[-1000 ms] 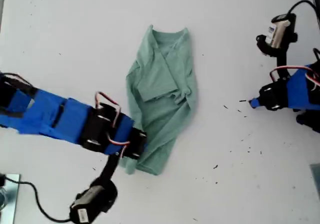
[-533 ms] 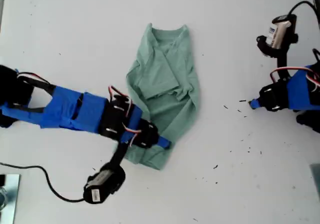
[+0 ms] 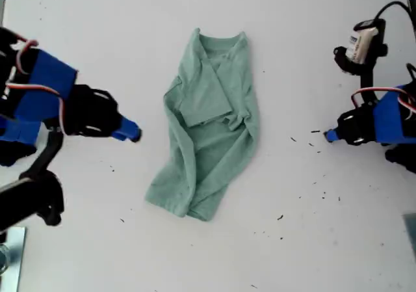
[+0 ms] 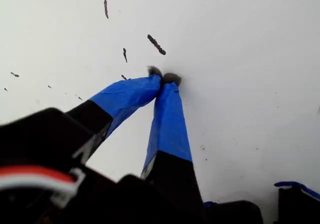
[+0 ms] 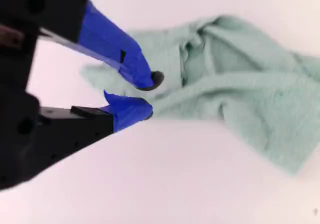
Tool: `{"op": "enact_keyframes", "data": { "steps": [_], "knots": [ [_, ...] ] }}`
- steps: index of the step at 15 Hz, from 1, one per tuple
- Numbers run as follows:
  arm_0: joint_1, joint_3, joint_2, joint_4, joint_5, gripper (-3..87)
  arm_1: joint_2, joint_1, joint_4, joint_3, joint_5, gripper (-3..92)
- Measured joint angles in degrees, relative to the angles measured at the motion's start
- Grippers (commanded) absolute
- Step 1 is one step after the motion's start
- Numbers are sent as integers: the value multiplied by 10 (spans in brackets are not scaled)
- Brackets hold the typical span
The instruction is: Fold t shirt
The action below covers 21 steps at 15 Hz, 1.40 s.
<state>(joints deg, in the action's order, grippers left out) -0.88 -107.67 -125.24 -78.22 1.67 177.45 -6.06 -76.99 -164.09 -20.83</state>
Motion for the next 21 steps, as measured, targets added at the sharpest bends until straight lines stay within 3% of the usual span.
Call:
{"op": "enact_keyframes", "data": {
  "steps": [2, 4, 6, 7, 9, 10, 11, 13, 16, 21],
  "knots": [
    [5, -341, -262, 126, 60, -2, 0, 0, 0, 0, 1, 10],
    [13, -616, -584, 137, 85, -2, 0, -1, -2, 0, 4, 10],
    [11, -675, -745, 146, 86, 2, 0, -1, -3, 0, 10, 11],
    [16, -664, -688, 155, 87, 28, 0, -1, -6, 0, 17, 35],
    [25, -551, -473, 142, 87, 151, -54, 9, -26, 55, 39, 227],
    [46, -457, -363, 100, 82, 174, -129, 25, -38, 142, 50, 338],
    [61, -339, -255, 52, 70, 193, -240, 47, -53, 259, 53, 364],
    [83, -113, -71, -23, 41, 222, -504, 91, -112, 549, 54, 367],
    [97, 45, 89, -20, -23, 236, -853, 134, -157, 959, 53, 352],
    [84, 85, 334, 70, -93, 271, -1078, 156, -45, 1094, 76, 326]
  ]
}}
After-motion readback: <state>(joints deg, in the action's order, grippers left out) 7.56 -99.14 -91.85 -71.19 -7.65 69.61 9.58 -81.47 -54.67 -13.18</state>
